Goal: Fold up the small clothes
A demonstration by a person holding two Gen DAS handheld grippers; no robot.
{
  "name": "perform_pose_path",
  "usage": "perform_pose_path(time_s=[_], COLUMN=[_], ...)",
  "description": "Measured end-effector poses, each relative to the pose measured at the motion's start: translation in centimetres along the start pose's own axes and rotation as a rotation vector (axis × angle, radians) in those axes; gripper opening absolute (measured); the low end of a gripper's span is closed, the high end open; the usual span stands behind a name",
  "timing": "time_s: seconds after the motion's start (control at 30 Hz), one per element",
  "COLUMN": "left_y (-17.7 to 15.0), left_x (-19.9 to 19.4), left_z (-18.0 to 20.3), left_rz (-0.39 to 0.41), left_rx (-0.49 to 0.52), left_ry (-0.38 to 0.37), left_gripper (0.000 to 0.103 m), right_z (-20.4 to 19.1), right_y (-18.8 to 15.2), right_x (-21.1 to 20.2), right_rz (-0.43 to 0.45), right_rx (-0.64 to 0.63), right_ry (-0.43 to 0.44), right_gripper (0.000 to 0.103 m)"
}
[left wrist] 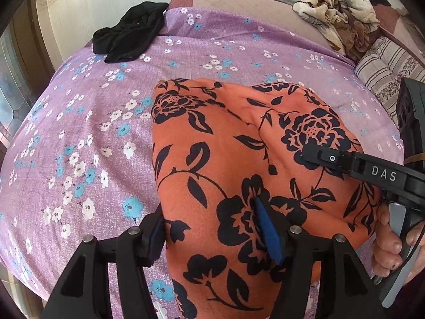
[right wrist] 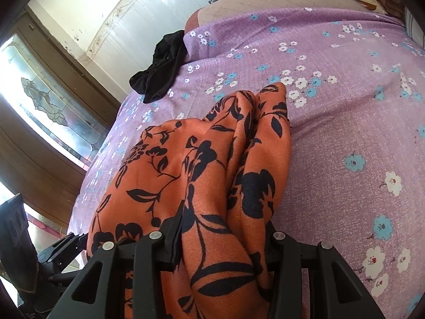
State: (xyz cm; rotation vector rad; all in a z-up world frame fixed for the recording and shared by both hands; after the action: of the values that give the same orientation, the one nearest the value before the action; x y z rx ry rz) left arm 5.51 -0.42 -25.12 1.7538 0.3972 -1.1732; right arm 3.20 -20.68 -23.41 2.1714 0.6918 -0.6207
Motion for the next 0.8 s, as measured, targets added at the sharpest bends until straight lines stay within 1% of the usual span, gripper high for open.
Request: perform_pose_path(time_s=[0.03,0.1,0.17,0.23,0.3,0.37,0.4,0.47,0.53,0.57,0.63,0.7,0.73,0.8], left_y=[0.0,0.0,-0.1,0.0,0.2,0.5,0.6,0.6,0.3,0.0,-0.6,-0.8,-0.9,-0.9], left_x=[0.1,-0.1,-0.6,-1.6,-2.9,-3.9,-4.2,-4.1,-3.2,-2.6,-1.9,-1.5,-1.3,-1.2], left_z=[-0.2,-0.6,-0.9,-1.2,-1.3,-1.3,-1.3,-1.3,-1.2,-1.2,-1.1,-0.9,-0.9,-0.9], left_rz=[-0.010,-0.015,-0.005,0.038,0.112,0.172,0.187,0.180,0.133,0.108,0.084,0.084,0.083,0.084], left_rx=[-0.009,-0.015,-0.012,0.003,0.032,0.063,0.067,0.059,0.055,0.055,0.064,0.083,0.085,0.085], left_ry=[-0.013,-0.023,-0.010,0.039,0.134,0.195,0.204,0.188,0.179,0.183,0.201,0.214,0.218,0.224], left_gripper=[0.068,0.069,0.070,0.070,0.070,0.070,0.070,0.071,0.071,0.071,0.071,0.073,0.074,0.075], right_z=[0.5,1.0,1.2,1.2,1.1,0.0,-0.8,-2.5,-3.9,-4.2,-4.0,-2.4,-1.6,-1.3], right_y=[0.1,0.5,1.2,2.2,3.1,3.6,3.6,2.9,2.2,1.8,1.0,0.4,0.1,0.1], right_x=[0.1,-0.2,-1.2,-3.0,-5.1,-6.7,-7.2,-7.0,-5.7,-4.9,-3.1,-1.2,-0.6,-0.6], right_rz=[-0.018,-0.043,-0.034,0.025,0.100,0.183,0.205,0.195,0.153,0.123,0.070,-0.003,-0.025,-0.009], right_rx=[0.022,0.044,0.029,-0.007,-0.044,-0.108,-0.138,-0.194,-0.229,-0.235,-0.234,-0.202,-0.187,-0.193], right_ry=[0.004,0.020,0.007,-0.040,-0.095,-0.101,-0.080,-0.017,0.020,0.021,-0.021,-0.097,-0.108,-0.104], right_gripper=[0.050,0.053,0.054,0.056,0.057,0.057,0.057,0.055,0.037,0.037,0.037,0.035,0.034,0.031])
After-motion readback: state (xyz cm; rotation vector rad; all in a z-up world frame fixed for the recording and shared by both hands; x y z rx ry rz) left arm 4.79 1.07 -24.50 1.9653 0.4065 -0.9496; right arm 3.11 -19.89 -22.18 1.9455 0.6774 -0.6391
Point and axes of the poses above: each gripper's, at about its wrist camera, not at the fingertips, and x roughly the way its jaws point, z to its right, y to its top, the point moved 4 cm from there along x, roughly the way its jaws point, and after that the axes turned 7 degrees about y, right-handed, at the moved point
